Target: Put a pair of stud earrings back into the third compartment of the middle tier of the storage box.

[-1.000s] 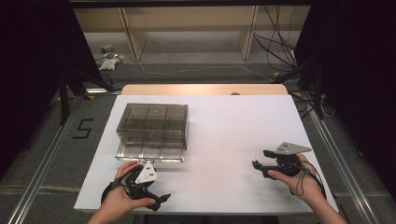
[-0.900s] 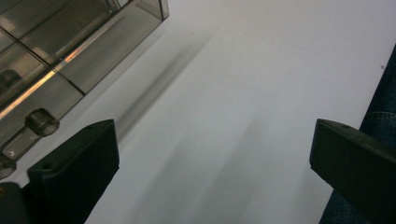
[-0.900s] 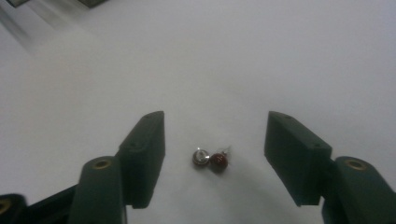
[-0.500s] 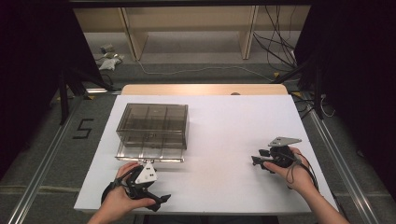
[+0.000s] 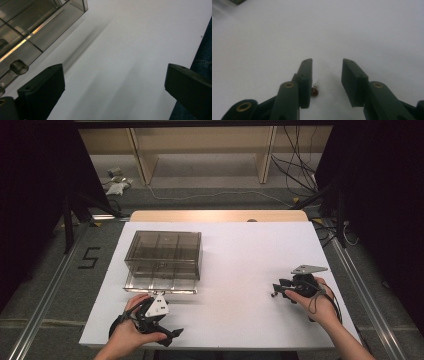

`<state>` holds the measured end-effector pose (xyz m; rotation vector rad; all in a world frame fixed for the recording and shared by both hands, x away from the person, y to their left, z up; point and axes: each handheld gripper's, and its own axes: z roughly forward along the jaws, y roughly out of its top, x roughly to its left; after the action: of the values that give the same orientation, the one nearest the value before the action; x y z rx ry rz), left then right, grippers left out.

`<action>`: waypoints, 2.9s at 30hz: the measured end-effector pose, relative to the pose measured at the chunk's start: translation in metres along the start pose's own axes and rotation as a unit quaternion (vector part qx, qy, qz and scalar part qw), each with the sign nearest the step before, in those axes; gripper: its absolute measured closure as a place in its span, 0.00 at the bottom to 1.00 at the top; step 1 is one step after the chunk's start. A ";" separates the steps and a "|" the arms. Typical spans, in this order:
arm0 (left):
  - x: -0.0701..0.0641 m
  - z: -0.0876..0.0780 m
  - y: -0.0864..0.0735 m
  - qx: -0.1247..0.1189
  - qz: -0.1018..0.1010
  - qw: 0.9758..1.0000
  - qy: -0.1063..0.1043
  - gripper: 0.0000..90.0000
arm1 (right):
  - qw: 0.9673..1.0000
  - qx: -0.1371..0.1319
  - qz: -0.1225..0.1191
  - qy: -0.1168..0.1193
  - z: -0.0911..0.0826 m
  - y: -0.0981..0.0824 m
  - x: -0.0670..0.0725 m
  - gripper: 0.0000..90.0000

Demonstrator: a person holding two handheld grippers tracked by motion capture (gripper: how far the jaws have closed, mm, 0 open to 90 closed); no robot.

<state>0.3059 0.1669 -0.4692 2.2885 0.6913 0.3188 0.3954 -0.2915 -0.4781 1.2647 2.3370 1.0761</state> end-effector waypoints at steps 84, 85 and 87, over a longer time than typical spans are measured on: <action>-0.001 0.002 0.000 0.011 0.016 1.000 -0.006 0.05 | 0.994 -0.060 -0.069 0.052 -0.008 0.025 0.054 0.89; -0.001 0.002 0.000 0.011 0.015 1.000 -0.007 0.05 | 0.994 -0.059 -0.071 0.052 -0.008 0.026 0.055 0.89; -0.001 0.002 0.000 0.010 0.015 1.000 -0.009 0.05 | 0.994 -0.061 -0.073 0.055 -0.008 0.026 0.056 0.89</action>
<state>0.3054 0.1651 -0.4704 2.3194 0.6549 0.3073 0.3744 -0.2415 -0.4475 0.9975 2.3600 1.2455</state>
